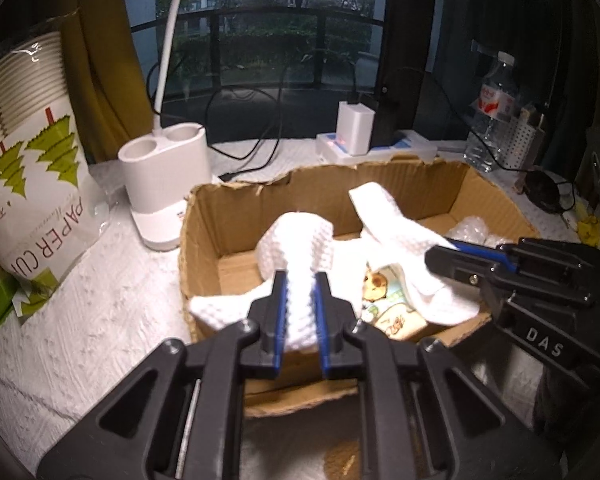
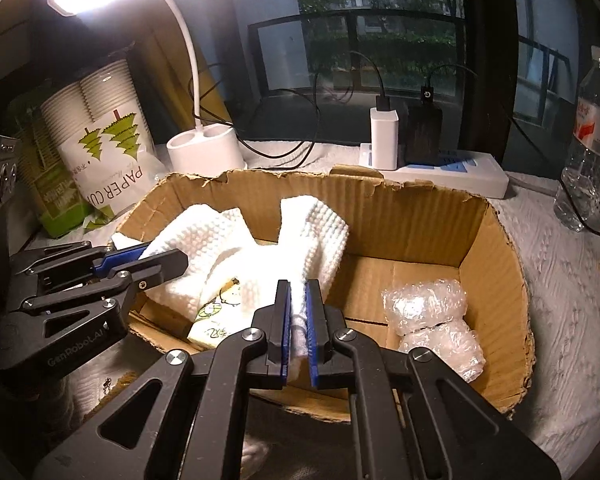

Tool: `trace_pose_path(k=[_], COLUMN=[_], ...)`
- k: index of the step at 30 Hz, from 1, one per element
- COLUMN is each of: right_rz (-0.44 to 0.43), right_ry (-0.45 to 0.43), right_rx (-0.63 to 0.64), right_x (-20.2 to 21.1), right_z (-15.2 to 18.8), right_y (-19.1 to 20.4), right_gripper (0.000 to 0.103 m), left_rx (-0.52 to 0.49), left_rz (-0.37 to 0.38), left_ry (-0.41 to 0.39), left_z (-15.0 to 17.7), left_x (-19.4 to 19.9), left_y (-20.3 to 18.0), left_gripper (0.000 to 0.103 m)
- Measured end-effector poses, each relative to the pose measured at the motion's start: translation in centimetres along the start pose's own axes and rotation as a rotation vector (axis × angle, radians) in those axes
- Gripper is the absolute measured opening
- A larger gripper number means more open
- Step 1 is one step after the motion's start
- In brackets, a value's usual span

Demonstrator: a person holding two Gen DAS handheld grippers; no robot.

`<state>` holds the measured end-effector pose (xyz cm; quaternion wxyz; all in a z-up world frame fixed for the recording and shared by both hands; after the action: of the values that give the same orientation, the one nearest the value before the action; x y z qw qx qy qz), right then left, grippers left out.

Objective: Organize soft objects
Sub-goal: 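Lower both towels into the cardboard box and open both tools, then withdraw both tools from the box toward the remaining soft items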

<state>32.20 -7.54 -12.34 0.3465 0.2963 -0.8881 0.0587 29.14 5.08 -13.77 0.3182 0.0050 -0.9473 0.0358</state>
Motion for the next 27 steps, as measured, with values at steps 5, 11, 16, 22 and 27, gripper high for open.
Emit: trace_pose_path(k=[5, 11, 16, 22, 27], right_rz=[0.005, 0.013, 0.023, 0.044, 0.063], right_ry=[0.005, 0.006, 0.001, -0.018, -0.051], right_rx=[-0.003, -0.014, -0.021, -0.022, -0.018], right_x=[0.0, 0.3, 0.9, 1.9, 3.6], right_z=[0.1, -0.1, -0.2, -0.6, -1.1], right_y=[-0.1, -0.1, -0.3, -0.1, 0.0], right_gripper=[0.008, 0.009, 0.024, 0.037, 0.039], left_rx=[-0.003, 0.004, 0.003, 0.013, 0.035], left_rz=[-0.012, -0.022, -0.030, -0.036, -0.031], left_ry=[0.004, 0.014, 0.009, -0.016, -0.053], left_z=[-0.1, -0.2, -0.4, -0.6, -1.0], left_x=[-0.1, -0.1, 0.4, 1.6, 3.2], left_y=[-0.1, -0.2, -0.2, -0.2, 0.0], left_gripper=[0.014, 0.020, 0.025, 0.048, 0.063])
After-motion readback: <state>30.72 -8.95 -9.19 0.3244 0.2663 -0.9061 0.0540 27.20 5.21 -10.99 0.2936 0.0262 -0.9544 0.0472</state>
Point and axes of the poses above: each gripper's, at about its wrist camera, not at the fingertips, and x roughly against the way its jaws point, y to its left, z to its underside, the point moved 2 cm from there along -x, roughly the way its jaws point, and after that the axes turned 5 degrees about -y, right-handed, at the moved point
